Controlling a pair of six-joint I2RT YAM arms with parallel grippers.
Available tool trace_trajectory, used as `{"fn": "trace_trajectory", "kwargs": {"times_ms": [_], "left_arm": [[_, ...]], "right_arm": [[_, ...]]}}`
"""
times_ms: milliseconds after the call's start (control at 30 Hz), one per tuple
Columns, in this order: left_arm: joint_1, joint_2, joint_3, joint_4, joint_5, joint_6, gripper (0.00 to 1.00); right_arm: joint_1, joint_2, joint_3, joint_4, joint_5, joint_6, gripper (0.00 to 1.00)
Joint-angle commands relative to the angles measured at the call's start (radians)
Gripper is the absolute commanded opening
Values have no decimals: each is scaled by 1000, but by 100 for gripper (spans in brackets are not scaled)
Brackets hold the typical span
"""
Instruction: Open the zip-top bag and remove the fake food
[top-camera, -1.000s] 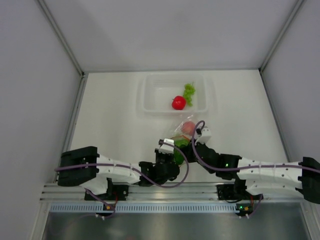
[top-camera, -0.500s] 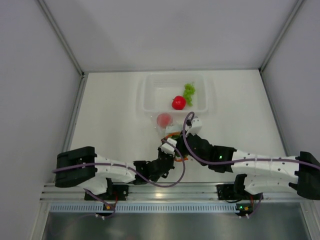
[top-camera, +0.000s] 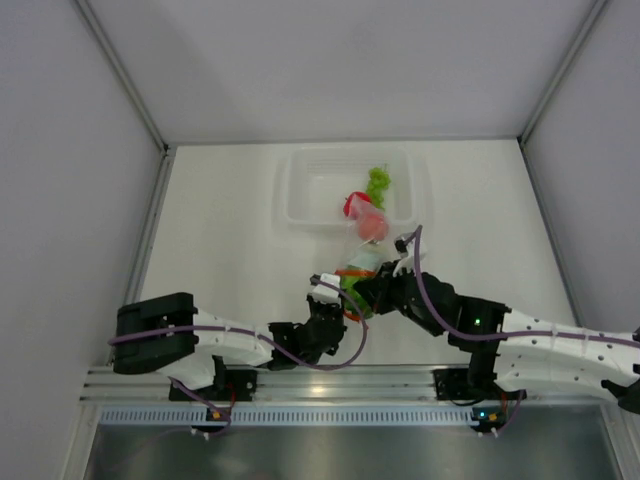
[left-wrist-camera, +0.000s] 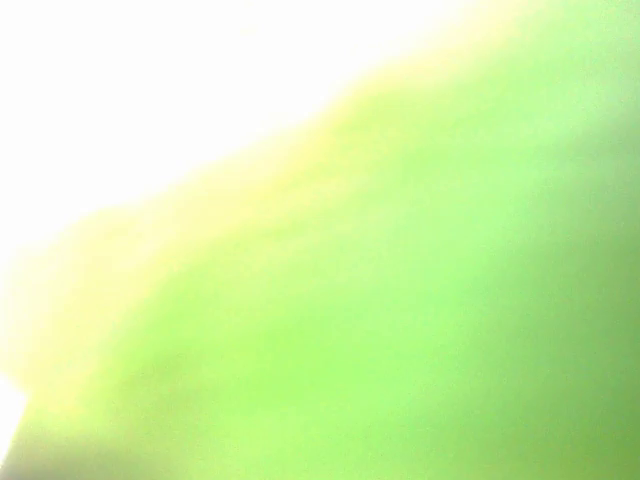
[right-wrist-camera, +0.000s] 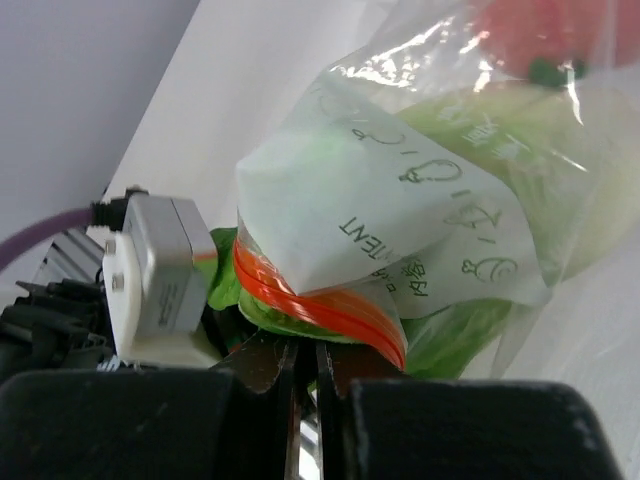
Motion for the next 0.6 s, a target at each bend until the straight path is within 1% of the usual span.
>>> {"fn": "trace_trajectory", "kwargs": {"times_ms": [0,133,200,300,400,567], "left_arm": [[32,-40,-29,-56,-98,-116,0],[50,-83,-52,-56,-97,-138,0],[56,-103,-57,-56,-87,-143,0],[79,-122,-60,-55,-37,-150,0],[110,-135,-62,-51,31,-144,0],[126,-165,-54,-27,150,-81,0]], "right_arm": [[28,-110,-23,6,-81,4,0],[26,-171,-74,-22,-105,-12,0],[26,-173,-98,-1,-160,-36,0],[28,-153,-118,35,-226,-68,0],[26,-141,-149,110,-303,-111,0],[26,-142,-195,239,-352,-166,0]]}}
